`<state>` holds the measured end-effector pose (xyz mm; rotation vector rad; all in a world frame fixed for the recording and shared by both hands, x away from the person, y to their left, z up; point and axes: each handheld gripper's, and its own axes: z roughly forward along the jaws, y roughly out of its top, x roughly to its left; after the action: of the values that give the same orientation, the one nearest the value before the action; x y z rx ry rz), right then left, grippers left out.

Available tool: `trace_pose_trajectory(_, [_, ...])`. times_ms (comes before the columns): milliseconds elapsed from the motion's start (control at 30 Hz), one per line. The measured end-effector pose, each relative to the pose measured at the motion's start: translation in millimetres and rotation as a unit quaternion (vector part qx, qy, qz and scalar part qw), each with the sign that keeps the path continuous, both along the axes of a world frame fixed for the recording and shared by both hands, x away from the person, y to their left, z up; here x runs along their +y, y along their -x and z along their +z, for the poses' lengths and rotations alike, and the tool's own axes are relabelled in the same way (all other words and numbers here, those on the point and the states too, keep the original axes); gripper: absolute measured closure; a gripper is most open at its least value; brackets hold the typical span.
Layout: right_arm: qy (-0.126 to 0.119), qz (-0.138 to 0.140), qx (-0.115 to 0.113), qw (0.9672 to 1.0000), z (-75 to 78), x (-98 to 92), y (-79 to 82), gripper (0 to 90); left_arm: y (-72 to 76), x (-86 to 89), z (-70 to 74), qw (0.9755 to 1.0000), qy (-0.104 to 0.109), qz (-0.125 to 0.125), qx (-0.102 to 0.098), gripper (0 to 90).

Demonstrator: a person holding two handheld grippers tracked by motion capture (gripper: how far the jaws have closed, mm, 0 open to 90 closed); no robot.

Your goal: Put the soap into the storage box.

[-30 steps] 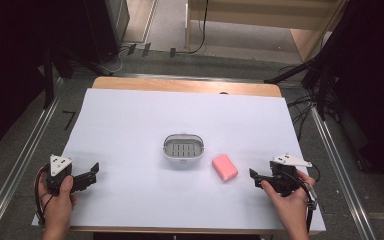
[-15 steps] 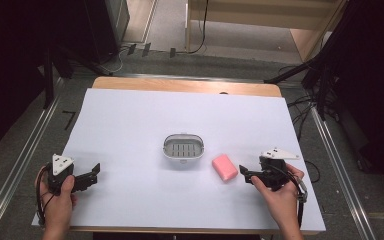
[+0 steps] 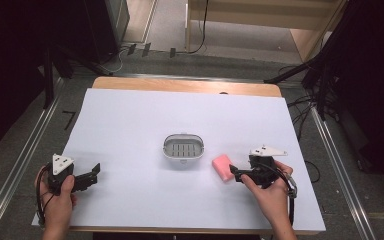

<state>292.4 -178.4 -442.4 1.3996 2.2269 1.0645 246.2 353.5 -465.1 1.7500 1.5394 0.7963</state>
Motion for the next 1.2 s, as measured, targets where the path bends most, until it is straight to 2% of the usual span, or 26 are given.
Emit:
trace_pose_trajectory(500, [-0.004,0.011,0.014,0.9998,-5.6,18.7,-2.9,20.5,-0.3,0.1,-0.1,1.0,-0.001,-0.003,0.002,7.4])
trace_pose_trajectory(967, [0.001,0.016,0.022,0.9996,-11.3,29.0,-4.0,20.8,-0.8,0.2,-0.2,1.0,0.0,-0.003,0.004,7.4])
trace_pose_trajectory(1033, [0.007,0.019,0.021,0.9996,-10.8,29.1,-4.9,20.9,-1.8,-0.5,-0.4,0.9999,-0.002,-0.006,0.01,7.4])
trace_pose_trajectory(1133, [0.004,0.017,0.027,0.9995,-7.7,26.5,-5.2,20.8,0.0,-0.8,-0.1,1.0,-0.005,-0.002,0.001,7.4])
trace_pose_trajectory(1200, [0.0,0.015,0.022,0.9997,-5.5,25.4,-4.5,20.9,0.9,-0.5,0.2,1.0,-0.002,0.0,-0.003,7.4])
